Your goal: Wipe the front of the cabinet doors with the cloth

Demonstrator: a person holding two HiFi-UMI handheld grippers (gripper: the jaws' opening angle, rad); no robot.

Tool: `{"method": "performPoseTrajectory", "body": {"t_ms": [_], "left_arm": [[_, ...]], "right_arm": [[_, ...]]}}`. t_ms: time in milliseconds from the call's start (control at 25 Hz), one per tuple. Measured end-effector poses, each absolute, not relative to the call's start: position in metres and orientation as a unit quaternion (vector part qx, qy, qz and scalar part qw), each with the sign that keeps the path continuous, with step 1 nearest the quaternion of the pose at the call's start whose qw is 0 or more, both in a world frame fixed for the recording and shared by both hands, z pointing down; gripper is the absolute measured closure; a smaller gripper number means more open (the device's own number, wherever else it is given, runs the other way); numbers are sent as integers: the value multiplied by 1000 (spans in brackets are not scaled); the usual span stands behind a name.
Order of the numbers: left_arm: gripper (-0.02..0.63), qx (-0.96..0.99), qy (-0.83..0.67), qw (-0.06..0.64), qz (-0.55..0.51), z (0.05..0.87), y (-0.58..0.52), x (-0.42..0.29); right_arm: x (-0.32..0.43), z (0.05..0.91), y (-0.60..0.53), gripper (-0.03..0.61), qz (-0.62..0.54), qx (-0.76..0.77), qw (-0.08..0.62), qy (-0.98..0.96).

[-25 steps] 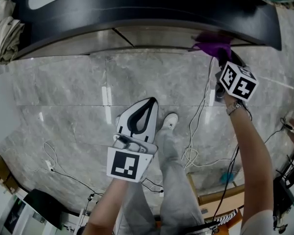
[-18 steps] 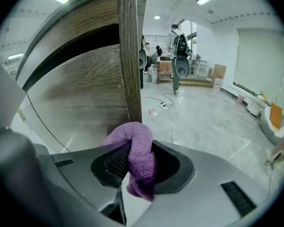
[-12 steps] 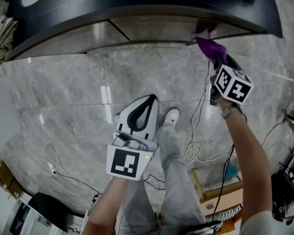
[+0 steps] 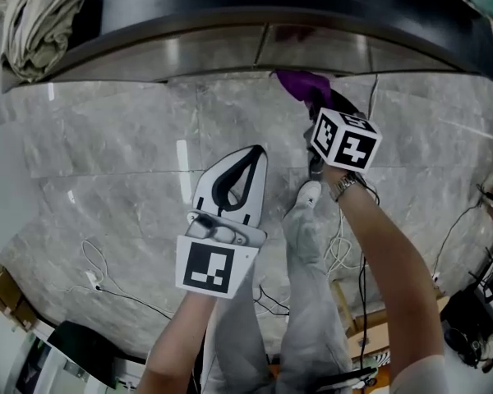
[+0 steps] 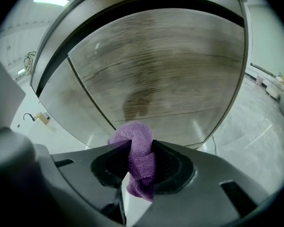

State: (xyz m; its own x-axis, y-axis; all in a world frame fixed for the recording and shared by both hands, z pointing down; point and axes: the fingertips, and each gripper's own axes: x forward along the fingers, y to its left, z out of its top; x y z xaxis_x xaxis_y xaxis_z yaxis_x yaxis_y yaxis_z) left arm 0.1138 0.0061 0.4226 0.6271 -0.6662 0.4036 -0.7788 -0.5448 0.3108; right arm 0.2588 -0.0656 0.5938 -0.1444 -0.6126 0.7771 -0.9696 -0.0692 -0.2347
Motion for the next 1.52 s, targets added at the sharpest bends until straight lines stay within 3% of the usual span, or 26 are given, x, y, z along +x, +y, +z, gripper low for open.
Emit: {"method": "performPoseTrajectory", "body": {"t_ms": [280,680,1280,1520], "left_arm": [[607,839,-472,251,104,427,-5,51],[607,813,-505,268,108,445,5,32],[607,832,-466,279,110,465,16,189],[607,841,-442,284,130,491,24,222]], "right_arm": [[203,604,-96,460,411,606,227,-642],[253,624,-116,460,439,659,190,-580],[436,644,-101,460,426,680,216,-557],[509,657,-85,460,413,709,212,-531]]}}
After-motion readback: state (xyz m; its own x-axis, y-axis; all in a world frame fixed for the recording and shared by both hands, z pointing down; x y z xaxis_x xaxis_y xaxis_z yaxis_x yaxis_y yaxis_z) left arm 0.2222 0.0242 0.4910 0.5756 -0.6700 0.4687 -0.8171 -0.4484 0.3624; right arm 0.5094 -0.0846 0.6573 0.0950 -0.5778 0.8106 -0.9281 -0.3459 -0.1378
